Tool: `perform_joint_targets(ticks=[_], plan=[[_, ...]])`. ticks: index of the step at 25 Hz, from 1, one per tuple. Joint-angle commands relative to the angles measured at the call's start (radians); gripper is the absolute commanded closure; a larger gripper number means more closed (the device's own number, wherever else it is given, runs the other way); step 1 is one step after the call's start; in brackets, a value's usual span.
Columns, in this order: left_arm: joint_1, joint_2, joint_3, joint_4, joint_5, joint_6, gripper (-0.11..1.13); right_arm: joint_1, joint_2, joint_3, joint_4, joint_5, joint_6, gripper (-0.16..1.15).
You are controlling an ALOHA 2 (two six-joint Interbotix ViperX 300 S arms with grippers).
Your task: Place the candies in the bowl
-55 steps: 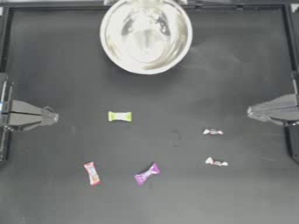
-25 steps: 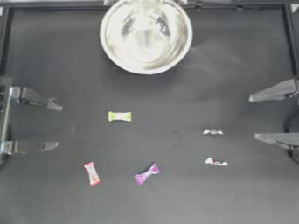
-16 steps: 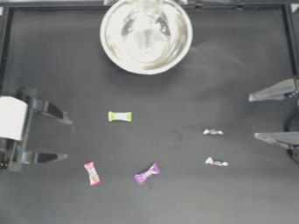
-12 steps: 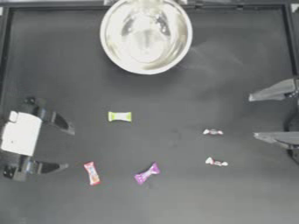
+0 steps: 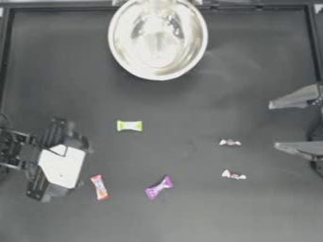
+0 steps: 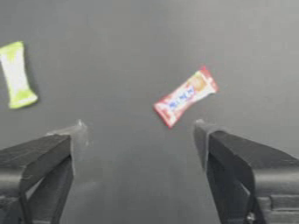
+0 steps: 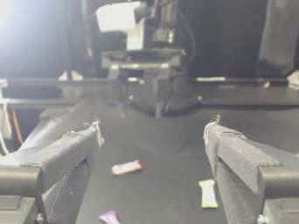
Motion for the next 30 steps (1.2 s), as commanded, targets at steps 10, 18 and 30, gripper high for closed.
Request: perform_joint_targets(ticks=[10, 18, 30], plan=[[-0.034, 0.181, -0.072, 0.008, -0.009, 0.032, 0.02, 0.000, 0.011, -0.021, 0.035, -0.008, 0.000, -0.01], [-0.035, 0.279, -0.092, -0.002, -0.031, 0.057, 0.07, 0.000, 0.011, -0.020, 0.046, -0.009, 0.000, -0.01], [-0.051, 0.380, -0.129, -0.015, 0.002, 0.057, 0.11, 0.000, 0.012, -0.021, 0.058, -0.012, 0.002, -0.01]])
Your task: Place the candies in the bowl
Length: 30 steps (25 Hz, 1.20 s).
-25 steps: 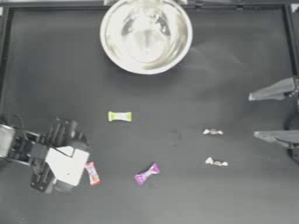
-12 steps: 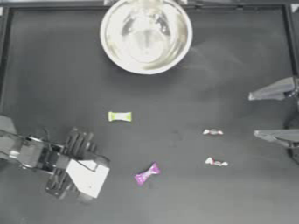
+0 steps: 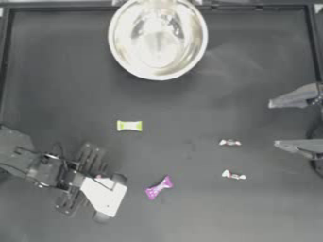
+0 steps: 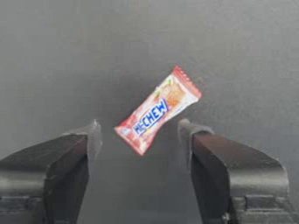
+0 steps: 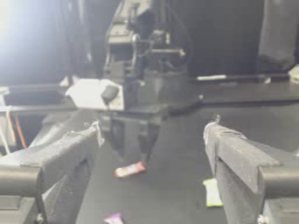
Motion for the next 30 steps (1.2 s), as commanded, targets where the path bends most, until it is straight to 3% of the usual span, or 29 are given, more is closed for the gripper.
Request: perform_joint_targets(ticks=[1, 23, 26, 30], plan=[[-0.008, 0.012, -0.035, -0.008, 0.023, 0.002, 0.11, 0.000, 0.012, -0.021, 0.012, -0.009, 0.002, -0.01], [-0.009, 0.095, -0.066, 0.006, 0.031, 0.025, 0.13, 0.000, 0.012, -0.021, 0.021, -0.029, 0.002, -0.01], [-0.011, 0.104, -0.075, 0.006, 0.029, 0.023, 0.21, 0.000, 0.012, -0.023, 0.026, -0.032, 0.002, -0.01], [-0.009, 0.117, -0.075, 0.005, 0.029, 0.020, 0.40, -0.002, 0.012, -0.021, 0.029, -0.032, 0.002, -0.01]])
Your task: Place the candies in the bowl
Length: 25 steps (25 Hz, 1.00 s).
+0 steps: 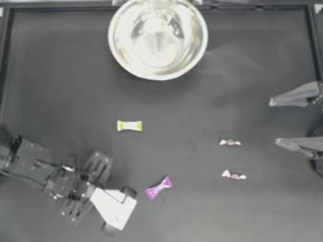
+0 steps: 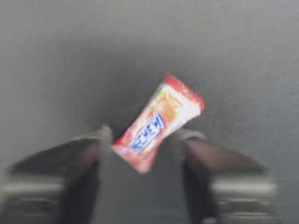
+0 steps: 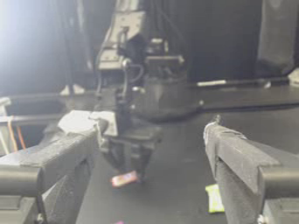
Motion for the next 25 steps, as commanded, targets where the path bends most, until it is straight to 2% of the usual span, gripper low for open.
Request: perform_joint_targets(ticks=[1, 6, 9, 14, 19, 25], plan=[[0.006, 0.006, -0.009, 0.000, -0.003, -0.003, 0.44, 0.000, 0.012, -0.020, 0.008, -0.006, 0.002, -0.01], [0.006, 0.008, -0.014, -0.014, -0.003, -0.006, 0.63, 0.000, 0.011, -0.020, 0.008, -0.008, 0.002, -0.01], [0.008, -0.003, -0.015, -0.020, -0.003, -0.009, 0.69, 0.000, 0.012, -0.020, 0.008, -0.008, 0.002, -0.01], [0.008, -0.060, -0.015, -0.035, -0.009, -0.012, 0.70, 0.000, 0.012, -0.017, 0.015, -0.008, 0.002, -0.01], [0.020, -0.184, -0.011, -0.043, -0.046, -0.018, 0.70, 0.000, 0.012, -0.015, 0.015, -0.006, 0.000, -0.01], [0.109, -0.347, 0.034, -0.035, -0.118, -0.025, 0.70, -0.002, 0.012, -0.014, 0.014, -0.008, 0.000, -0.01]])
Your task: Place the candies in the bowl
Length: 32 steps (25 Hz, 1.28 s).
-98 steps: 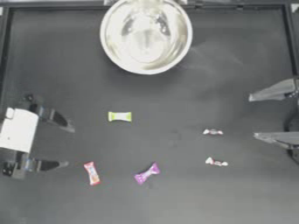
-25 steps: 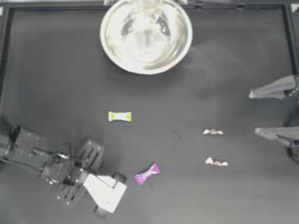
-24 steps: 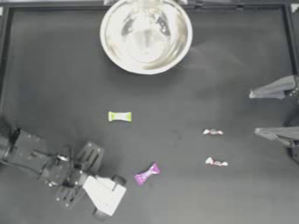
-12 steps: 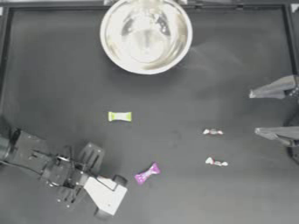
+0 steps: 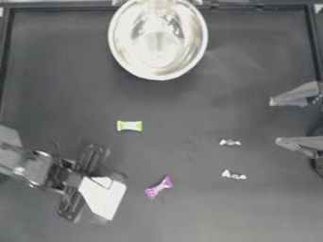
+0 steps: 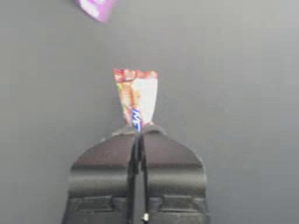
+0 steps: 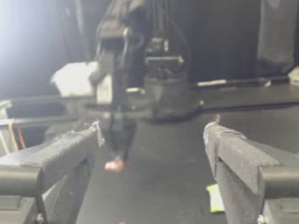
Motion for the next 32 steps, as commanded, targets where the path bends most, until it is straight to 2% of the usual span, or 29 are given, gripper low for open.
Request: perform_joint_targets(ticks=[1, 5, 7, 10, 13, 18, 21, 24, 32], plan=[[0.077, -0.135, 0.018, 0.008, -0.037, 0.006, 0.70, 0.000, 0.012, -0.015, 0.002, -0.008, 0.000, -0.01], [0.189, -0.210, 0.028, 0.046, -0.063, 0.023, 0.71, 0.000, 0.012, -0.014, 0.002, -0.006, -0.003, -0.01], [0.249, -0.238, 0.026, 0.092, -0.084, 0.035, 0.71, 0.000, 0.012, -0.012, 0.002, -0.008, -0.003, -0.01], [0.334, -0.252, 0.018, 0.141, -0.126, 0.057, 0.71, 0.000, 0.018, -0.012, 0.003, -0.006, -0.003, -0.01], [0.431, -0.247, 0.012, 0.161, -0.181, 0.081, 0.71, 0.000, 0.028, -0.014, 0.002, -0.008, -0.003, -0.01], [0.592, -0.213, -0.002, 0.161, -0.316, 0.118, 0.71, 0.000, 0.044, -0.014, 0.002, -0.025, -0.005, -0.01], [0.657, -0.170, -0.044, 0.163, -0.339, 0.120, 0.71, -0.005, 0.048, -0.012, 0.002, -0.035, -0.005, -0.01], [0.699, -0.094, -0.107, 0.163, -0.337, 0.132, 0.71, -0.020, 0.049, -0.014, -0.002, -0.037, -0.005, -0.01], [0.753, 0.149, -0.275, 0.163, -0.308, 0.167, 0.72, -0.025, 0.049, -0.008, 0.003, -0.034, -0.002, -0.01]])
